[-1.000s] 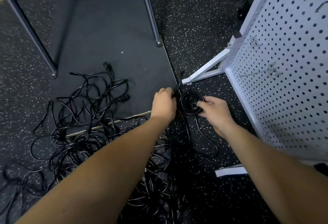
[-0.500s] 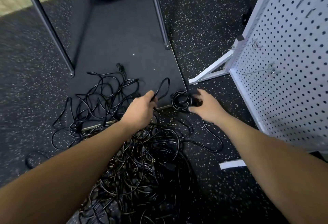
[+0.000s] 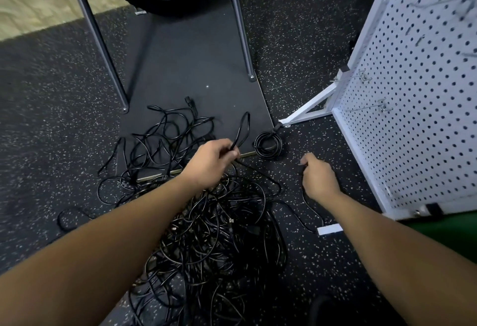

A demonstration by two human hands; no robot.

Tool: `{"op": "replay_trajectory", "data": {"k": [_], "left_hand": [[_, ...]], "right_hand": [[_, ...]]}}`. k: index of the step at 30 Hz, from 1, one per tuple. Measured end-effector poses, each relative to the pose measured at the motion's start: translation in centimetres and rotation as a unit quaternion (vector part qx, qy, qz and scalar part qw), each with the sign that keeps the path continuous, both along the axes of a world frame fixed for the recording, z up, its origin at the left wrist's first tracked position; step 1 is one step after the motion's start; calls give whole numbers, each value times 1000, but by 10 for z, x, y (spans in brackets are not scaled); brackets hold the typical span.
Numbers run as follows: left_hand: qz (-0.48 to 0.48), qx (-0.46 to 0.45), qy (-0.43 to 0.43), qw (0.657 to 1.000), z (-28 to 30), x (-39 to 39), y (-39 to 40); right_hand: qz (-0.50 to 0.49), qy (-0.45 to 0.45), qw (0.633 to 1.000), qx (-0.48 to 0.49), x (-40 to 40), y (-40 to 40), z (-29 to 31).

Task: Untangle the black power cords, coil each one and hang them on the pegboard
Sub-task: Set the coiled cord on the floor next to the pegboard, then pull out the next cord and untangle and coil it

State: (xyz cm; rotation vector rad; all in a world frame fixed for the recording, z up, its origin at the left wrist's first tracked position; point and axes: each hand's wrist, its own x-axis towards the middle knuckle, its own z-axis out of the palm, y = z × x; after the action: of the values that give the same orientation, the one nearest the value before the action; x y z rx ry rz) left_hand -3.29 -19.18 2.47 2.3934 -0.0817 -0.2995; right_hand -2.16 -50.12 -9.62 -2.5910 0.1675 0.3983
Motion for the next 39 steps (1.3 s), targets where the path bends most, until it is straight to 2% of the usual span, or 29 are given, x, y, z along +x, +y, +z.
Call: {"op": "replay_trajectory", "data": {"k": [3, 7, 11, 16, 19, 22, 24, 28, 32, 36, 39], "left_hand": [[-9, -22, -26, 999, 38, -13, 5], [-16, -49, -72, 996, 102, -32, 7], [21, -88, -122, 988, 165, -47, 21], [50, -84, -192, 977, 233, -75, 49], [59, -95, -215, 970, 261, -97, 64], [51, -105, -224, 967, 281, -121, 78], [58, -115, -231, 965, 290, -137, 85], [108, -192, -192, 956, 295, -160, 104], [134, -407, -50, 902, 294, -177, 109], [41, -423, 38, 905, 278, -192, 96], [39, -393, 37, 918, 262, -196, 85]], "right_hand": [[57, 22, 996, 62, -7, 11, 27], [144, 75, 973, 162, -22, 37, 79], [186, 98, 944, 254, -34, 79, 164], [274, 120, 898, 323, -62, 129, 279], [310, 99, 894, 307, -84, 158, 327], [332, 116, 893, 282, -106, 176, 363], [326, 106, 902, 264, -117, 184, 382], [251, 47, 926, 278, -132, 202, 417], [186, 29, 913, 362, -143, 226, 438], [142, -50, 910, 385, -151, 241, 428], [110, -98, 923, 355, -150, 242, 414]]}}
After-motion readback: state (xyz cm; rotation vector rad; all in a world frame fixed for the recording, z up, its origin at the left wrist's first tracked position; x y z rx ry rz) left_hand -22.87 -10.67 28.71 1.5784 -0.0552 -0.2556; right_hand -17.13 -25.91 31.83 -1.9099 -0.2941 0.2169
